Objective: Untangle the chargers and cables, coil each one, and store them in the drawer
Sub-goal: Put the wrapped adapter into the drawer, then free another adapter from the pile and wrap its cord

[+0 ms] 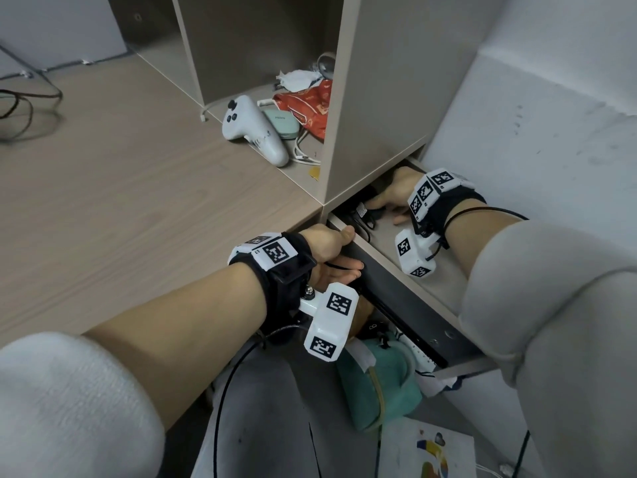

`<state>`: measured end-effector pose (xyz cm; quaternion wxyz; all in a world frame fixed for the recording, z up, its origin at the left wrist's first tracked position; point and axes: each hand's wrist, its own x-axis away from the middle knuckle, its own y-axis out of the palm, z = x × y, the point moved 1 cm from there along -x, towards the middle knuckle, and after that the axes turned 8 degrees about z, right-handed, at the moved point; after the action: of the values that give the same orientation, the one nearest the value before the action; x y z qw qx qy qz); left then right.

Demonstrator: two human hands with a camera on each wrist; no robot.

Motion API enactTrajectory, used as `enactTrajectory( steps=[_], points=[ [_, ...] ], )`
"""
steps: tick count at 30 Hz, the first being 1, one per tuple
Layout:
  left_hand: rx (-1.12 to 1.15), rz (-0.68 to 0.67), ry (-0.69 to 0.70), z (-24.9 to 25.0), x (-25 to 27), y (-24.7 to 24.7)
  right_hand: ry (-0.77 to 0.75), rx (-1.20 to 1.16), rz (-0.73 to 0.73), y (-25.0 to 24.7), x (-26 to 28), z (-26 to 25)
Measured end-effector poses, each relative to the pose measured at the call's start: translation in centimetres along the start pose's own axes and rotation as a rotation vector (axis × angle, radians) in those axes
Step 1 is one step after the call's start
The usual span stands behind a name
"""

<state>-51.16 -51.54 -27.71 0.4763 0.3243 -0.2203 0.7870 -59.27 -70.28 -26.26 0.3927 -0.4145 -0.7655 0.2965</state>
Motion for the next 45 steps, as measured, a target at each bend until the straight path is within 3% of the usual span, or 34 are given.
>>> enactTrajectory(
  steps=[6, 12, 20, 27, 34, 36, 39, 42, 45],
  points=[
    [0.033, 0.004, -0.001, 0.1, 2.2, 0.2, -0.026, -0.04, 0.07, -2.7, 5.8, -0.7],
    [0.068, 0.046, 0.2, 3.5, 9.4, -3.0, -0.113, -0.176, 0.089, -4.7, 14.4, -4.0],
    [0.001, 0.466, 0.662, 7.3, 19.1, -15.5, -0.39, -0.231, -0.047, -1.8, 24.6, -14.1],
    [-0.083, 0.82, 0.809, 6.4, 26.2, -30.4, -0.621, -0.297, -0.018, 5.6, 28.1, -28.0],
    [-0.176, 0.974, 0.732, 3.2, 28.8, -45.7, -0.809, -0.202, -0.036, 15.9, 28.6, -40.7],
    [-0.379, 1.081, 0.676, 2.5, 28.6, -50.1, -0.879, -0.142, -0.032, 18.7, 28.4, -43.6],
    [-0.732, 1.156, 0.463, 1.6, 27.5, -55.5, -0.978, -0.071, -0.063, 22.1, 27.8, -47.1],
    [-0.948, 1.0, 0.254, 0.8, 25.3, -58.3, -1.067, 0.114, -0.121, 25.0, 27.1, -49.4],
    [-1.132, 0.808, 0.159, 0.3, 23.2, -59.1, -1.082, 0.293, -0.139, 27.4, 26.2, -50.8]
  ],
)
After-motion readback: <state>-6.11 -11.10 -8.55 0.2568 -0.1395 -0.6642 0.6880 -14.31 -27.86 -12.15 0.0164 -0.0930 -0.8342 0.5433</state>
